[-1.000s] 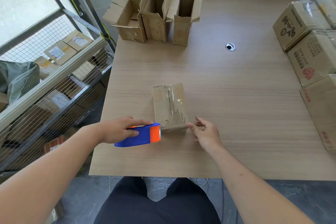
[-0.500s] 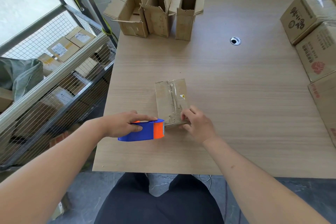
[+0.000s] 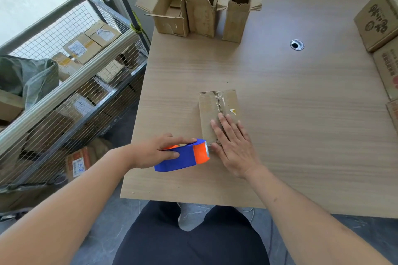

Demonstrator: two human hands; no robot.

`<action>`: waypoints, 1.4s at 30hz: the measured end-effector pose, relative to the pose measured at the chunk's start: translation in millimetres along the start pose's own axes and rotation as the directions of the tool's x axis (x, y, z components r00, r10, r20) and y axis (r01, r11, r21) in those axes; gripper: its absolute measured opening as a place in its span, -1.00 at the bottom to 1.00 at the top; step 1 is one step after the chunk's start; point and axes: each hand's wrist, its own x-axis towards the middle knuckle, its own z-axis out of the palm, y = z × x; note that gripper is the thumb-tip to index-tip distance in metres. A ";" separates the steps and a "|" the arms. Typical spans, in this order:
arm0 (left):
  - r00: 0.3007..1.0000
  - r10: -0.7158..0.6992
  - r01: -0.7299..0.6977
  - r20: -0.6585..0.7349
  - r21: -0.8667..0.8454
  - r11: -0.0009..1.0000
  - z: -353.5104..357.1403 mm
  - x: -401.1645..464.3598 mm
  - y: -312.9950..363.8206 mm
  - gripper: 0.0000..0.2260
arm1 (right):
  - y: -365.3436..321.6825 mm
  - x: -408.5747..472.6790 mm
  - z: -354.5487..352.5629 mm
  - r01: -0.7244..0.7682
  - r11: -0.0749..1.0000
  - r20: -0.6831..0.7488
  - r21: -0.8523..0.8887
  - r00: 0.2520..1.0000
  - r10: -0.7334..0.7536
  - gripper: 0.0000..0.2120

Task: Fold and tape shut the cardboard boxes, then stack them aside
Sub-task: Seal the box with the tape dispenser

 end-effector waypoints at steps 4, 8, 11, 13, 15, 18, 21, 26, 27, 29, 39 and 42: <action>1.000 -0.014 0.014 0.023 -0.014 1.000 -9.8 -15.6 -17.7 -0.50 | -1.3 2.6 0.1 -0.008 1.000 0.013 -0.025 1.000 0.008 -0.40; 0.999 -0.028 0.028 0.035 -0.001 1.000 -20.2 -25.8 -25.4 -0.52 | -4.5 1.5 -4.7 -0.035 0.999 0.032 -0.017 0.999 0.035 -0.38; 0.999 -0.022 0.020 0.047 0.038 0.999 -26.2 -24.3 -24.8 -0.52 | -5.1 2.5 -8.7 -0.058 0.998 0.068 0.004 0.996 0.058 -0.30; 0.999 -0.021 0.019 0.047 0.048 0.999 -32.8 -26.4 -28.9 -0.51 | -5.0 4.6 -9.6 -0.070 0.998 0.075 0.004 0.995 0.069 -0.29; 0.998 -0.036 0.034 0.043 0.049 0.998 -39.2 -31.4 -34.9 -0.51 | -6.0 5.3 -9.8 -0.082 0.997 0.077 0.008 0.994 0.081 -0.29; 0.997 -0.066 0.063 0.032 0.088 0.994 -40.6 -34.2 -38.5 -0.52 | -8.8 4.7 -8.6 -0.096 0.995 0.075 0.007 0.993 0.096 -0.29; 0.993 -0.111 0.114 -0.028 0.171 0.979 -32.8 -24.9 -32.3 -0.53 | -12.8 5.9 -11.3 -0.123 0.992 0.079 0.028 0.990 0.121 -0.28; 0.976 -0.186 0.212 -0.113 0.318 0.924 -9.0 -2.3 -14.8 -0.56 | -28.1 12.3 -15.0 -0.204 0.977 0.073 0.059 0.977 0.199 -0.24; 0.974 -0.198 0.225 -0.112 0.341 0.913 -4.0 1.4 -10.7 -0.56 | -32.2 13.9 -14.4 -0.219 0.974 0.071 0.053 0.974 0.216 -0.23; 0.971 -0.209 0.238 -0.116 0.395 0.887 4.1 8.3 -1.5 -0.55 | -37.6 17.2 -13.5 -0.238 0.970 0.074 0.050 0.969 0.234 -0.21; 0.953 -0.259 0.304 -0.160 0.482 0.822 19.5 27.3 13.9 -0.54 | -63.3 28.7 -2.8 -0.316 0.943 0.003 -0.103 0.948 0.318 -0.36; 0.949 -0.268 0.316 -0.167 0.470 0.824 21.1 31.3 16.2 -0.58 | -61.4 26.7 4.7 -0.301 0.940 -0.037 -0.163 0.954 0.299 -0.38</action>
